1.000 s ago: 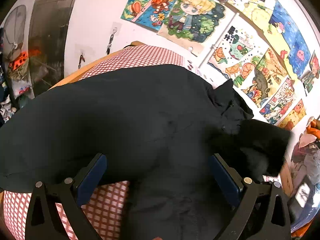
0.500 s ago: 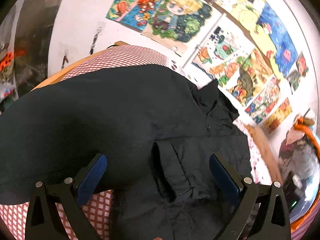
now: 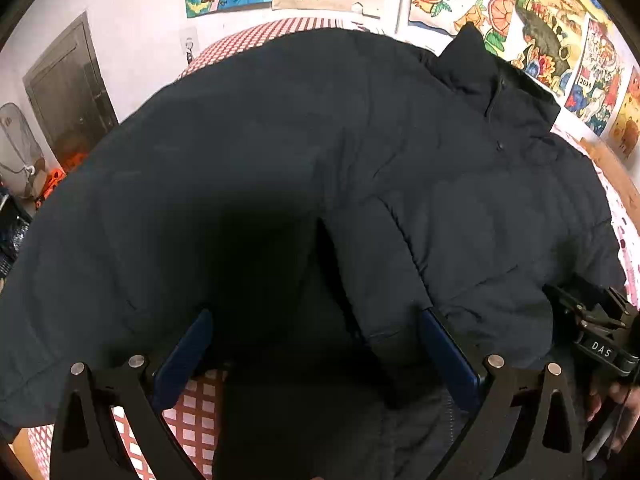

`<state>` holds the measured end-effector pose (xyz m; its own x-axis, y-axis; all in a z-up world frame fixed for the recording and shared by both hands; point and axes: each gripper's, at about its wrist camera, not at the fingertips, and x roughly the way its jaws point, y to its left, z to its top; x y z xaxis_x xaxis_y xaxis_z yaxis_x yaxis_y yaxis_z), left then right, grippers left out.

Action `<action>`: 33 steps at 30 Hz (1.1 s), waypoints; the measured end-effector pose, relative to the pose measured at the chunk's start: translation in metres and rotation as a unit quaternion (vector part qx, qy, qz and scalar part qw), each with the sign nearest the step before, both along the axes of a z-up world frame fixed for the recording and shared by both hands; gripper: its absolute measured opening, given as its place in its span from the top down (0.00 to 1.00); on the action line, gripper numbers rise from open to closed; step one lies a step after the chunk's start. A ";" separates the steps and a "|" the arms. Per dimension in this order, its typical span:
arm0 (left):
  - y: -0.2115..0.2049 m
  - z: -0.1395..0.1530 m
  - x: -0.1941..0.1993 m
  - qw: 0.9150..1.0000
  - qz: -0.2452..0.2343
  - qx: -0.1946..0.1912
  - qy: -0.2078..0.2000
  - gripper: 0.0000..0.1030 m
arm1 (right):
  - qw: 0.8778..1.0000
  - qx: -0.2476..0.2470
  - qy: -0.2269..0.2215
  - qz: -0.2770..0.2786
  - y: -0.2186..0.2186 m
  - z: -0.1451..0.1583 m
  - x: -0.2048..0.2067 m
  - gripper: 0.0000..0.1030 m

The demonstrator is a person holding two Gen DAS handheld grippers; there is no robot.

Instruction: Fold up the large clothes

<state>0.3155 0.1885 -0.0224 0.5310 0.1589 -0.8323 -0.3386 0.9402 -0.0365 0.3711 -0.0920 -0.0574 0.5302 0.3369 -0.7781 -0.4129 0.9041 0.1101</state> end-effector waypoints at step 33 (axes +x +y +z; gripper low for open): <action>0.160 -0.004 -0.202 0.886 0.350 -0.229 -0.199 0.11 | 0.991 -0.080 -0.059 0.095 0.139 0.043 -0.038 0.13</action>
